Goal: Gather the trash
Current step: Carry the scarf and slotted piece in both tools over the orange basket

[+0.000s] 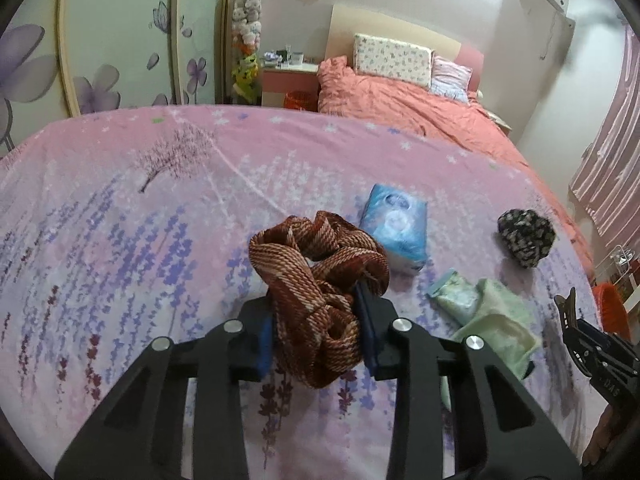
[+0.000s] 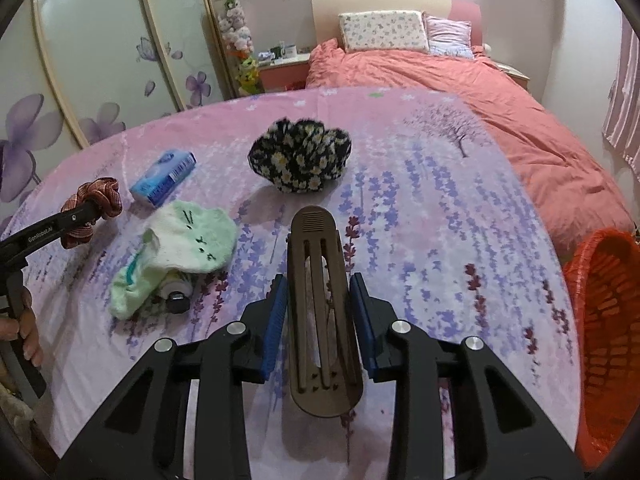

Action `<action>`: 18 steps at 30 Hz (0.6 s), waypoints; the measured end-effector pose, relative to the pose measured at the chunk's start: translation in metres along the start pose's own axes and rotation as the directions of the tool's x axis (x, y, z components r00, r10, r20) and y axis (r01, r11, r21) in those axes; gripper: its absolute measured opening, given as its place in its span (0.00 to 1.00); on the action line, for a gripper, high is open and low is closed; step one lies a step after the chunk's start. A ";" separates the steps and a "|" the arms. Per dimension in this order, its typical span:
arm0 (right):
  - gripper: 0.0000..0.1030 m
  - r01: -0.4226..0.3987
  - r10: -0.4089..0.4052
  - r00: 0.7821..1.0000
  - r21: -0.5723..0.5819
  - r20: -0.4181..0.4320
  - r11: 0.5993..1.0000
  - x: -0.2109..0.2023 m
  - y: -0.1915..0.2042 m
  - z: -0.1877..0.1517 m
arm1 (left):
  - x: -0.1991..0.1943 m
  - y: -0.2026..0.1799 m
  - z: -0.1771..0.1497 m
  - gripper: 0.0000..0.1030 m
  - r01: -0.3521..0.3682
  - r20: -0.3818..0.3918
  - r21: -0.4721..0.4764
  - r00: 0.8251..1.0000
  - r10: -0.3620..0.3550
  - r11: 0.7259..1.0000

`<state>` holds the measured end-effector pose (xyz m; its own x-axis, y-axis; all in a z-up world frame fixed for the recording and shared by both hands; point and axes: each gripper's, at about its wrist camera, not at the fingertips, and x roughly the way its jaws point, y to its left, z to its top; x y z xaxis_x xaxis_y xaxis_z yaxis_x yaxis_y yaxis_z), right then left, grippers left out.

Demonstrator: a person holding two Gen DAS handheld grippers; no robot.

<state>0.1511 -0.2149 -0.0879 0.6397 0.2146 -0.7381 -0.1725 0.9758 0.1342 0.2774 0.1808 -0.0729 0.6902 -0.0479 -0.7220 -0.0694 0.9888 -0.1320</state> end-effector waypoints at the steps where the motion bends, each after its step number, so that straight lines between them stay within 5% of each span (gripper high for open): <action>1: 0.32 0.001 -0.001 1.000 0.001 0.006 1.000 -0.004 0.000 0.001 | -0.005 -0.001 0.000 0.33 0.001 0.007 0.002 1.000 -0.001 1.000; 10: 0.32 0.041 -0.046 0.992 0.046 0.121 0.998 -0.067 -0.013 0.004 | -0.063 -0.031 0.003 0.33 0.047 0.068 0.061 0.996 -0.051 0.997; 18: 0.32 0.116 -0.134 0.973 0.102 0.189 0.988 -0.115 -0.043 -0.005 | -0.105 -0.098 -0.004 0.33 0.166 0.080 0.168 0.980 -0.181 0.972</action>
<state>0.0809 -0.2815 -0.0120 0.7868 0.0856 -0.6113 -0.0193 0.9933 0.1143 0.2088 0.0886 0.0132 0.7465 -0.2151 -0.6297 0.1683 0.9766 -0.1341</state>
